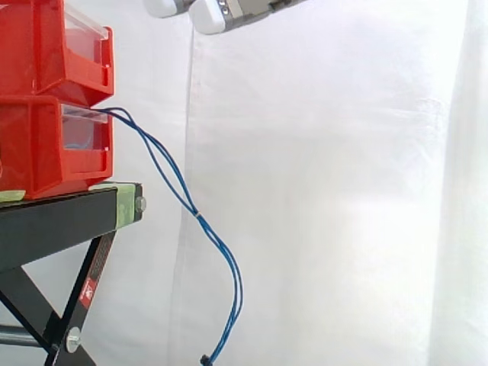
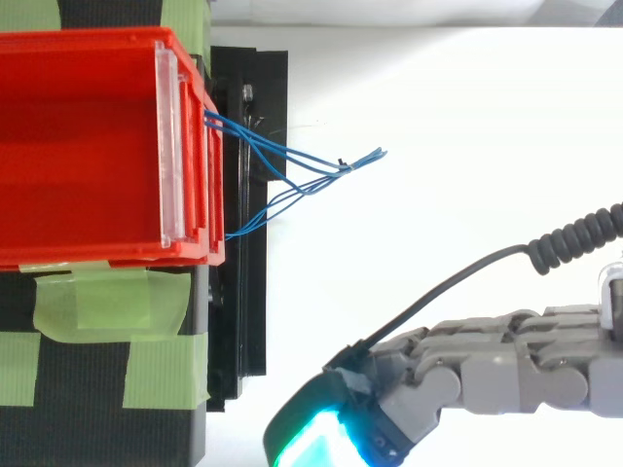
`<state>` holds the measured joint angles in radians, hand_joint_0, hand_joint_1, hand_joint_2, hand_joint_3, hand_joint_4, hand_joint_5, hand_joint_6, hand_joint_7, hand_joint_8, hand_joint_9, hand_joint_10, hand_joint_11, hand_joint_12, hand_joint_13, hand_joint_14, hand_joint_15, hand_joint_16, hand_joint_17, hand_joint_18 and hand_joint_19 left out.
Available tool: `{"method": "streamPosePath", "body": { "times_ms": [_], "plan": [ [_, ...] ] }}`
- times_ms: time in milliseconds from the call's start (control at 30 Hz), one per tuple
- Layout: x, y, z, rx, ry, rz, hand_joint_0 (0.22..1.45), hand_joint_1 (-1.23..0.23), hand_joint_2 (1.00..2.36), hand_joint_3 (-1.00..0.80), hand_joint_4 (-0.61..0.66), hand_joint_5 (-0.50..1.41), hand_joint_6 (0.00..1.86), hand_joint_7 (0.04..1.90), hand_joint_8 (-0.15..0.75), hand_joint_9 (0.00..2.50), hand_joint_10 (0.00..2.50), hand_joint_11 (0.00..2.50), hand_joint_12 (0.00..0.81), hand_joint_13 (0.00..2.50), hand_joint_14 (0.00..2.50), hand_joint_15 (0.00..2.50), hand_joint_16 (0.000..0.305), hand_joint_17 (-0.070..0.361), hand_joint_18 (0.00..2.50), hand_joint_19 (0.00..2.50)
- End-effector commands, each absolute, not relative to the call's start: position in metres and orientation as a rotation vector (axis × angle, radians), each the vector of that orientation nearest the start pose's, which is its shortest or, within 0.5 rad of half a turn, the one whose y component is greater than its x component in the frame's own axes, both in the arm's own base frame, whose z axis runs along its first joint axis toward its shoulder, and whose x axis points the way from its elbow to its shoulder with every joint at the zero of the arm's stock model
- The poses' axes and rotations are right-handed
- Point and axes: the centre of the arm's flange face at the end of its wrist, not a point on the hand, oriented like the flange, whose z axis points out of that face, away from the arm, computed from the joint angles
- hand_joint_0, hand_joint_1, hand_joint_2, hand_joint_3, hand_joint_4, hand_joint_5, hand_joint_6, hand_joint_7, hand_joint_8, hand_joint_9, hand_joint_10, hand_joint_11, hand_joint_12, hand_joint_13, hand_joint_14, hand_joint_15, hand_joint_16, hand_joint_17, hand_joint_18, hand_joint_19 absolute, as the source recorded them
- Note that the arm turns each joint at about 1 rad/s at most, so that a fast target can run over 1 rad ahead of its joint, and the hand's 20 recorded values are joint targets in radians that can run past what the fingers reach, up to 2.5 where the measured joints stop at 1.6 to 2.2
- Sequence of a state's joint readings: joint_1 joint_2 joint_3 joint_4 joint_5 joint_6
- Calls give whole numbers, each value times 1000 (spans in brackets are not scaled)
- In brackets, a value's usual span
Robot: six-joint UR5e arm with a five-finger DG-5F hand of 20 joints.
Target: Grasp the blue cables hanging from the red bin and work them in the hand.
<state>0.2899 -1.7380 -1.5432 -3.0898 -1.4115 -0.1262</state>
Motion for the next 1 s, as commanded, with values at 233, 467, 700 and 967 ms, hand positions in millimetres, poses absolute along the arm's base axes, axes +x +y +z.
{"method": "streamPosePath", "body": {
  "times_ms": [233,467,700,967],
  "plan": [
    [568,17,415,954,1488,1095,826,-485,1002,-939,198,-288,7,708,295,122,3,137,372,71,7,256,60,135,116,342],
    [572,20,420,946,1448,1133,824,-485,1003,-932,200,-284,6,710,296,124,3,138,372,75,7,264,60,135,120,341],
    [567,19,404,1081,1432,1212,826,-484,1002,-940,202,-279,6,710,299,131,5,140,373,79,7,266,60,135,125,353],
    [541,10,325,1100,1475,1174,825,-484,1002,-937,204,-277,7,713,299,132,3,141,373,80,7,265,60,136,129,347]
  ]
}}
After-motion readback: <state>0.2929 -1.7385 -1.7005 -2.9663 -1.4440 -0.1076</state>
